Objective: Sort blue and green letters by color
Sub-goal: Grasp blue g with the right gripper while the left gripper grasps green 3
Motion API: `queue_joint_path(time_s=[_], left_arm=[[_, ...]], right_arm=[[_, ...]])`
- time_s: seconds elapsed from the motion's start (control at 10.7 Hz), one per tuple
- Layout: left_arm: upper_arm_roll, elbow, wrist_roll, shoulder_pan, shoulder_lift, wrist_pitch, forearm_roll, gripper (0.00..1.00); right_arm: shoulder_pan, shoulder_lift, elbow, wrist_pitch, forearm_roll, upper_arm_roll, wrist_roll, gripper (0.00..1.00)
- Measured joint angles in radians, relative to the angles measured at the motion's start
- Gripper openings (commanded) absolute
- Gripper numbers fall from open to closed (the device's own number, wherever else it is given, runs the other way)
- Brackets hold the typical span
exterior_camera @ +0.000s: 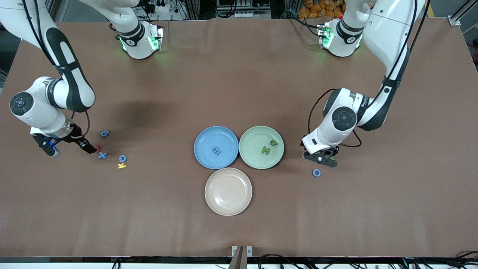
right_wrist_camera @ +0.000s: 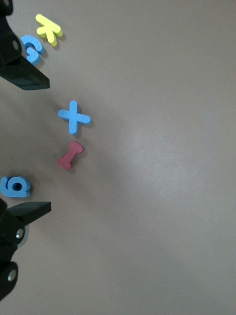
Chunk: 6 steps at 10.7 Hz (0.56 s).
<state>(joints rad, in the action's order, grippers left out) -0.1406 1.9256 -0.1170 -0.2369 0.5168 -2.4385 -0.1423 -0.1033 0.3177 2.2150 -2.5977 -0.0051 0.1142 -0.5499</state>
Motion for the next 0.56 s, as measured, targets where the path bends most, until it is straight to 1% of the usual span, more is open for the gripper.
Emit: queue_joint_path(time_s=[0.19, 0.28, 0.37, 0.56], left_arm=[[0.018, 0.0, 0.001, 0.005, 0.028, -0.033, -0.002, 0.85], [0.027, 0.0, 0.001, 0.005, 0.037, -0.046, -0.002, 0.82], [0.031, 0.0, 0.002, 0.006, 0.042, -0.052, -0.002, 0.82], [0.031, 0.0, 0.002, 0.006, 0.049, -0.057, -0.002, 0.79]], right_arm=[[-0.004, 0.001, 0.043, -0.033, 0.0, 0.0, -0.028, 1.0], [-0.009, 0.004, 0.074, -0.068, 0.0, 0.0, -0.031, 1.0], [-0.016, 0.013, 0.102, -0.091, 0.0, 0.0, -0.031, 1.0], [-0.02, 0.034, 0.139, -0.127, 0.0, 0.0, -0.032, 1.0]])
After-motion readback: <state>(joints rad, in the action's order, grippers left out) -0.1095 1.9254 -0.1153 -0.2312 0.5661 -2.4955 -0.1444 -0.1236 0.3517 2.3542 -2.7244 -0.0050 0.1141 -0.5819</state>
